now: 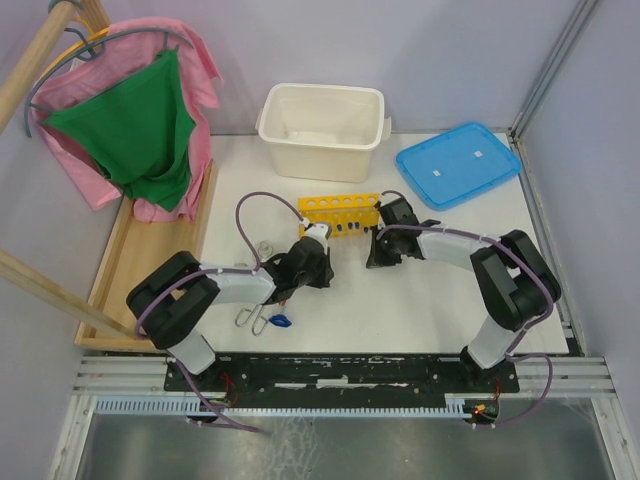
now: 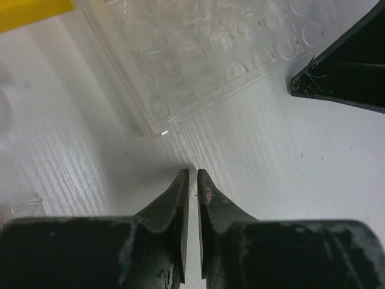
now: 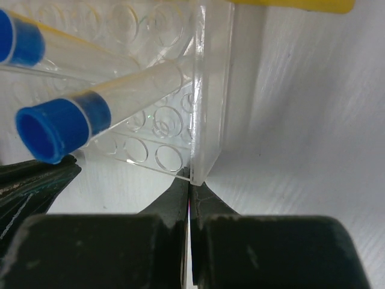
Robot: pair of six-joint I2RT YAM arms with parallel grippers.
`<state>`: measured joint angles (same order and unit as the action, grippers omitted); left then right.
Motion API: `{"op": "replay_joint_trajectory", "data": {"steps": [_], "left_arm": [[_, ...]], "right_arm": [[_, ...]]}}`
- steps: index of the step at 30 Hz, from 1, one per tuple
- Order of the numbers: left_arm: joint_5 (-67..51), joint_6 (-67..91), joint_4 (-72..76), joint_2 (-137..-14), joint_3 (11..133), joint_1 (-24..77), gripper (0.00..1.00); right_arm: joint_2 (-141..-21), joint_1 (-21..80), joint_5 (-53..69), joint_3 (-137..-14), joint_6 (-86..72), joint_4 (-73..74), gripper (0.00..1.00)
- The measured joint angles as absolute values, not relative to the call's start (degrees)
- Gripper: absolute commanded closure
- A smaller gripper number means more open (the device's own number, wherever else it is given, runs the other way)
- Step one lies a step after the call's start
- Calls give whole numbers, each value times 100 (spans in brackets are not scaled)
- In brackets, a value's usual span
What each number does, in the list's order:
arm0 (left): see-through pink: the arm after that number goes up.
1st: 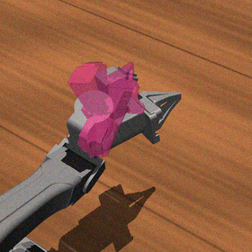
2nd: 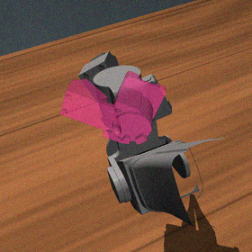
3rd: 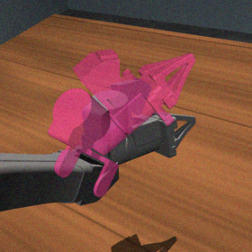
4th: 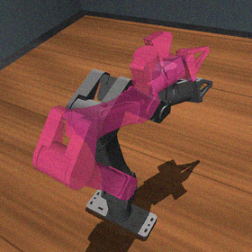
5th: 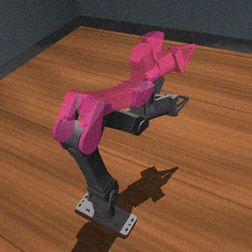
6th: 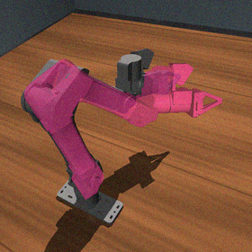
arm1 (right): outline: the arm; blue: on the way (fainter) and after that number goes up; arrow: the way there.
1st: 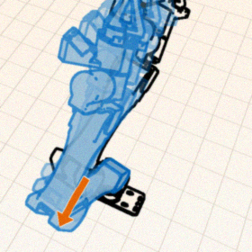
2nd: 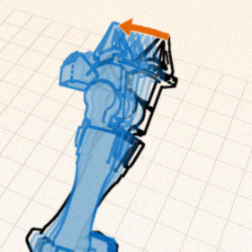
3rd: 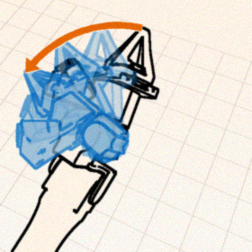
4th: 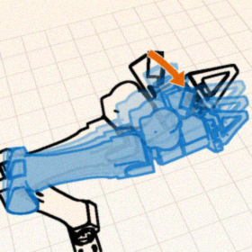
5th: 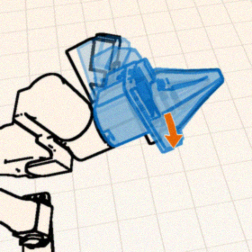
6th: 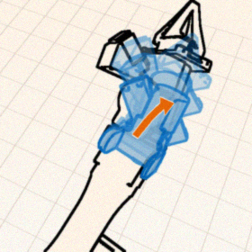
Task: Organize the chemistry lab equipment
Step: Move the test tube rack to the center of the board.
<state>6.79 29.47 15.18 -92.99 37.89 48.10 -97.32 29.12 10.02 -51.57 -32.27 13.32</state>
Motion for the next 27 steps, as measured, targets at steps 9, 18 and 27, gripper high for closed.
{"op": "replay_joint_trajectory", "data": {"steps": [9,18,27], "left_arm": [[915,2777,1612,-9603,4136,4703,80],[932,2550,1667,-10007,4569,4047,79],[1031,2349,1732,-10278,4886,3693,78]], "right_arm": [[-10226,2912,777,-5745,-3186,1264,99],[-10591,2912,646,-6195,-3162,1221,99],[-10927,2912,635,-6611,-3096,1166,98]]}}
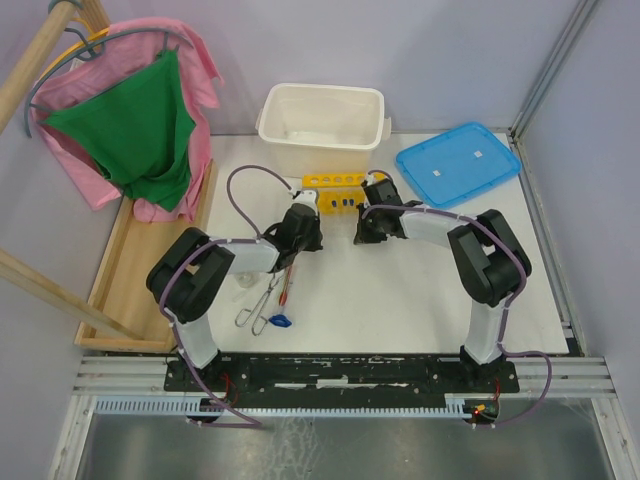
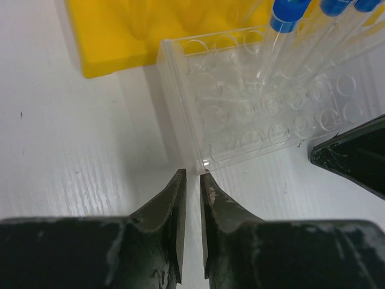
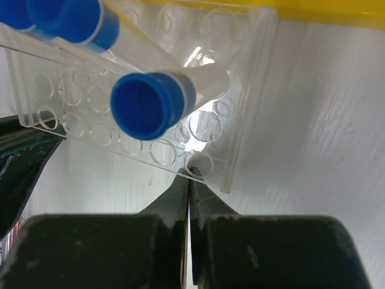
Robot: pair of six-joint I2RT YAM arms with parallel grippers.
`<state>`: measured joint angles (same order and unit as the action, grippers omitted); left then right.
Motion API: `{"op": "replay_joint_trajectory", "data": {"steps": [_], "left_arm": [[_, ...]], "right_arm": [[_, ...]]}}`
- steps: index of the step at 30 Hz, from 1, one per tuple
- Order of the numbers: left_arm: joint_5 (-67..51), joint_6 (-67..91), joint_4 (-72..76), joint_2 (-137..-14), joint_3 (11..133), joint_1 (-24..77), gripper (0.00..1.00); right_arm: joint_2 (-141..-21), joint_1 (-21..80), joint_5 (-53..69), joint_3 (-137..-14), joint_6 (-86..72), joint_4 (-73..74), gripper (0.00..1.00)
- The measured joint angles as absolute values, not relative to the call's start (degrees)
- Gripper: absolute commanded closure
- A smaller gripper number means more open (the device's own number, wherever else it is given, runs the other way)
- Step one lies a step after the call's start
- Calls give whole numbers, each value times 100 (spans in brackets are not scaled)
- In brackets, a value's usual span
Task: Organize the chemistry lab equipment
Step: Move the test tube rack to the center of the board, then pick up the storage box at the center of the board.
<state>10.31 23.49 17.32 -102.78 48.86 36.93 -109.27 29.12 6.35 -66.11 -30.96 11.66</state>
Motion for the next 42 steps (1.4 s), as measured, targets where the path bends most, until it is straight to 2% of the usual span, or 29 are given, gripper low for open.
{"op": "replay_joint_trajectory", "data": {"steps": [15,21,23,26,27,30,33,35,37,38,39,40,42], "left_arm": [[1015,2137,1758,-10333,5085,3671,74],[1039,2132,1514,-9369,4790,3671,68],[1059,2134,1406,-8803,4606,3671,65],[1135,2137,1260,-7850,4270,3671,64],[1175,2137,1212,-7566,4169,3671,63],[1295,2139,1041,-6772,3913,3671,61],[1481,2139,854,-6171,3736,3671,60],[1597,2139,694,-5961,3688,3671,60],[1695,2139,521,-5798,3647,3671,60],[1737,2139,445,-5728,3616,3671,60],[1772,2139,390,-5671,3586,3671,60],[1800,2139,333,-5605,3544,3671,60],[1822,2141,244,-5489,3463,3671,60]], "right_arm": [[-10875,2912,642,-6652,-2941,1260,81],[-9950,2954,624,-6414,-2818,1828,78],[-9483,2989,602,-6414,-2779,2058,71],[-8755,3030,436,-6499,-2724,2486,48],[-8560,3041,318,-6670,-2687,2724,45],[-8490,3050,-176,-7708,-2541,3356,38],[-9188,2943,-598,-9546,-2294,3909,37],[-10248,2777,-825,-11496,-2123,4595,34],[-11314,2615,-939,-13229,-2010,4980,18],[-12049,2488,-972,-14435,-1949,5271,17],[-12534,2379,-958,-15139,-1946,5384,16],[-12940,2248,-930,-15683,-1935,5500,16],[-13229,1933,-753,-15707,-1962,5551,15]]}}
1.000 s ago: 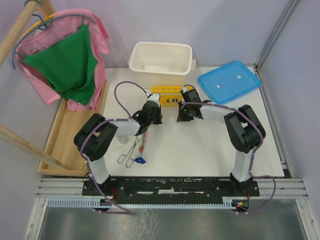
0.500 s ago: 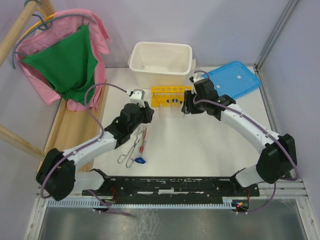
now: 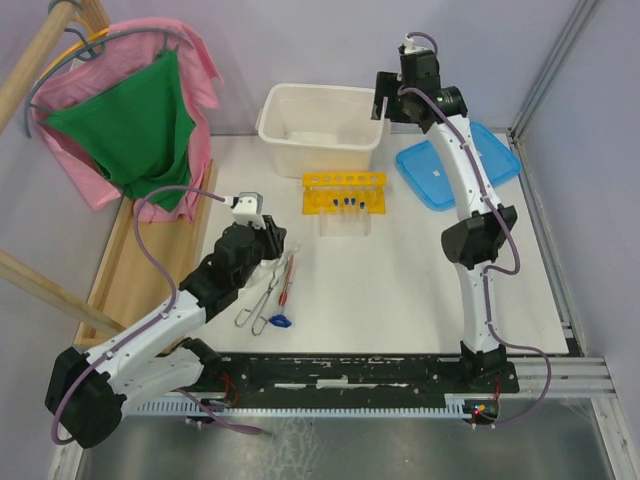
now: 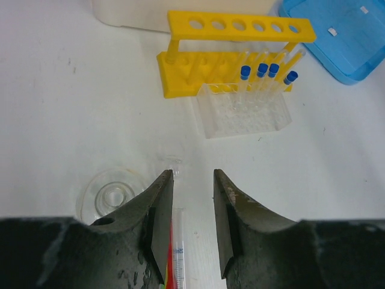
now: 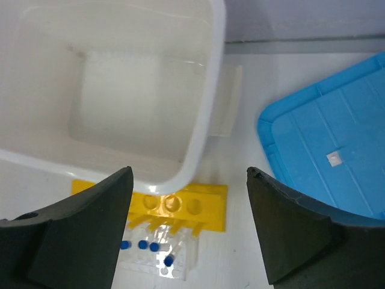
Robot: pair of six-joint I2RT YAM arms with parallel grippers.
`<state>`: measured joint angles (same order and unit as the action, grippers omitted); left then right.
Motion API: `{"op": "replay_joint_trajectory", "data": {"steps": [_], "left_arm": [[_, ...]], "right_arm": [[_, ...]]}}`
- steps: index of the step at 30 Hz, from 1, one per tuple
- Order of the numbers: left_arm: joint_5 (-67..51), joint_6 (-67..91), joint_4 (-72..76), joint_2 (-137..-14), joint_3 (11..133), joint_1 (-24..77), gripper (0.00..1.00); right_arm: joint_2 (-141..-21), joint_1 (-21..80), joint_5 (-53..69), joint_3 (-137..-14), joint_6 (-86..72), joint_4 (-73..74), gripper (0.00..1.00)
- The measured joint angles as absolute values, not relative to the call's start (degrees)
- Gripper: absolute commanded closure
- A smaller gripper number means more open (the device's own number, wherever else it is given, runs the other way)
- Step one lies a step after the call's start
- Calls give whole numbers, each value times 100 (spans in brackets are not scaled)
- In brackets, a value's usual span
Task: Organize the chemistry lab equipment
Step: Pick up the storage box at the center of the board.
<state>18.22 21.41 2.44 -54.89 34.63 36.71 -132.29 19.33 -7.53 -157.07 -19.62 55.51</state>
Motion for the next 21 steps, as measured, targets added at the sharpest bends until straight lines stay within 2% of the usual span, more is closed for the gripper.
{"op": "replay_joint_trajectory", "data": {"steps": [5,10,21], "left_arm": [[1920,2139,139,-5188,3312,3671,59],[1970,2141,123,-5070,3262,3671,59],[2097,2139,10,-5096,3201,3671,59]], "right_arm": [[-13168,1282,-338,-14271,-2049,5175,16],[-13688,1096,-8,-15139,-2049,5194,17],[-13684,1186,775,-15106,-2064,4663,23]]}}
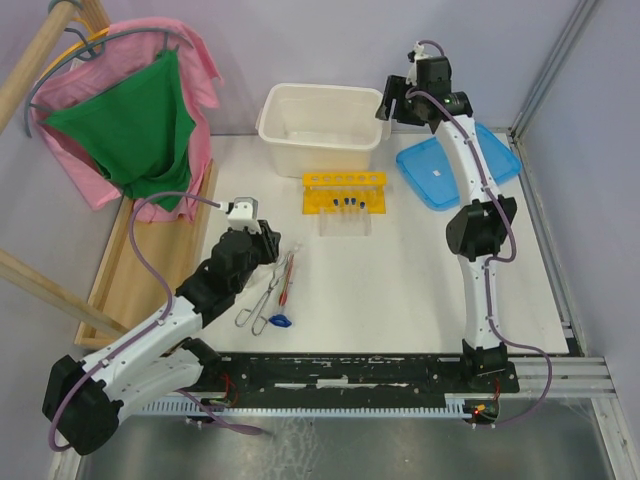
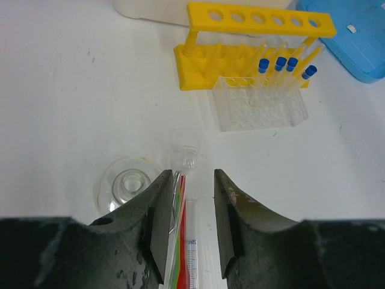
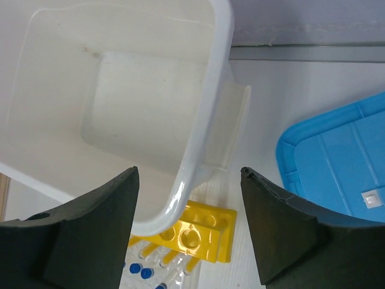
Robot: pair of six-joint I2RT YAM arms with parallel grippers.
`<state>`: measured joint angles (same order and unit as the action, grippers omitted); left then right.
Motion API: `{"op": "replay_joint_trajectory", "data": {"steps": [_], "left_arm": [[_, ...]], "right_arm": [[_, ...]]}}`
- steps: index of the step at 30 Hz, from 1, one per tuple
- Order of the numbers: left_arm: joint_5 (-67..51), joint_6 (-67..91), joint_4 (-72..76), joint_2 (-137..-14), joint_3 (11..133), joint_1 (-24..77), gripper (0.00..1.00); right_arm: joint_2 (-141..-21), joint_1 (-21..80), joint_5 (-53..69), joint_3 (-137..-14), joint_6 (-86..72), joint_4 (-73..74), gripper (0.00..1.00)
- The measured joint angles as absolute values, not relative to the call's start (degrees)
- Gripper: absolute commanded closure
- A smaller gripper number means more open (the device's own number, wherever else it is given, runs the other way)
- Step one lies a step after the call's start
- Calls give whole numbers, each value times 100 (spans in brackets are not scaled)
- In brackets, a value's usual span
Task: Organize the chemistry lab equipment
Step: Pick up the storage box at the center of the board.
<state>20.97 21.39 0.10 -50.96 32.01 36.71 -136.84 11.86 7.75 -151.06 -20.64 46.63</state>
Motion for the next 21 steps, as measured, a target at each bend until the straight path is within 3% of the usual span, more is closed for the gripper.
{"op": "replay_joint_trajectory", "data": {"steps": [11,12,19,21], "left_arm": [[2137,2141,-38,-5129,3142,3671,59],[2147,2139,-43,-5133,3142,3671,59],[2246,2141,-73,-5133,3111,3671,59],[2246,2139,-75,-5137,3081,3671,59]], "right_arm": [[-14282,1426,902,-15102,-1898,4626,28],[-14331,1461,904,-15102,-1898,4609,32],[-14444,1540,856,-15102,-1946,4414,92],[-14446,1546,714,-15095,-2023,4397,99]]}}
